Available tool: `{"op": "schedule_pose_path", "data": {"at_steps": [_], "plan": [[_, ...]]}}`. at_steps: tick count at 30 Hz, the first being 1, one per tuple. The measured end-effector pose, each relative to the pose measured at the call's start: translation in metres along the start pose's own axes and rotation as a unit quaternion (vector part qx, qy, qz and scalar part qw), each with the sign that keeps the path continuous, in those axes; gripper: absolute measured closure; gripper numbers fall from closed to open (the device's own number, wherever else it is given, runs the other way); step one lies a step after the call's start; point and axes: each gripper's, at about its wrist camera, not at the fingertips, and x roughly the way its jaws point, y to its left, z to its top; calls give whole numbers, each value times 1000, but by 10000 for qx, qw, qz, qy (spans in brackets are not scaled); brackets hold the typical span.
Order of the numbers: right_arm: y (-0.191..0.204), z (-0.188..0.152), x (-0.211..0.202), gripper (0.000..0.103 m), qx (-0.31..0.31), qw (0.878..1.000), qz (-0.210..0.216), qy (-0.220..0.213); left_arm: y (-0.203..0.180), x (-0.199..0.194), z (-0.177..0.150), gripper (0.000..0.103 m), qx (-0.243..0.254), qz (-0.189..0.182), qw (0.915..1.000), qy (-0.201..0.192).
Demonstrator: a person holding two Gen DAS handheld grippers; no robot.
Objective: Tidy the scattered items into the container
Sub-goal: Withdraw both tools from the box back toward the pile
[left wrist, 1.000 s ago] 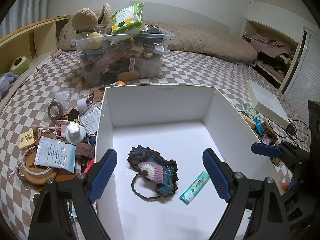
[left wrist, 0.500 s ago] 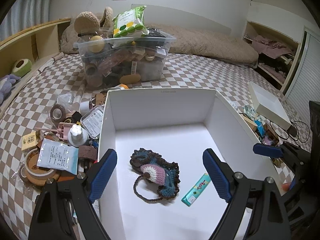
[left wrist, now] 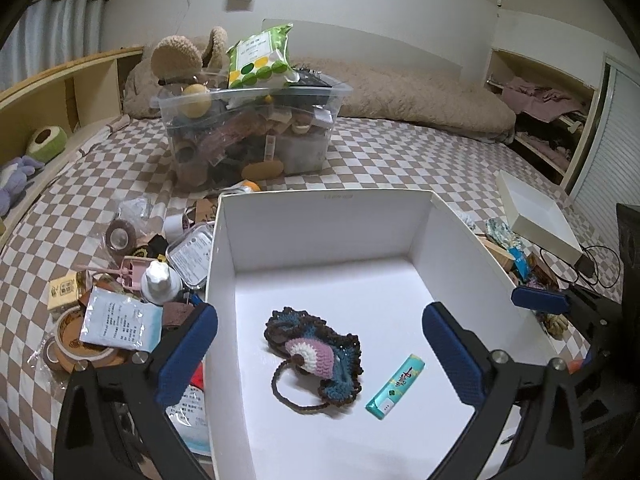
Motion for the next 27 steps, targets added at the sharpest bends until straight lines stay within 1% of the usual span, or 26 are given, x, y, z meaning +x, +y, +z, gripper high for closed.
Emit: {"op": "schedule_pose_path", "data": {"at_steps": [4,16,18,22,27], "plan": [[0,0,0,0,-6,10000,-6,-8,1,1,0,0,-16,17,10000,53],[-3,1,-1,0,19,10000,6,-58,5,-1,2,0,-49,87,9999,13],[-4,2,-3,0,41,9999,-19,-131,8,-3,3,0,-75,145,9999,-23],[-11,5,-11,0,170,9992,-23,-367,20,-12,8,0,-142,372,9989,-242],[-23,9,-23,0,312,9972,-49,-677,38,-19,12,0,-338,465,9975,-411]]}}
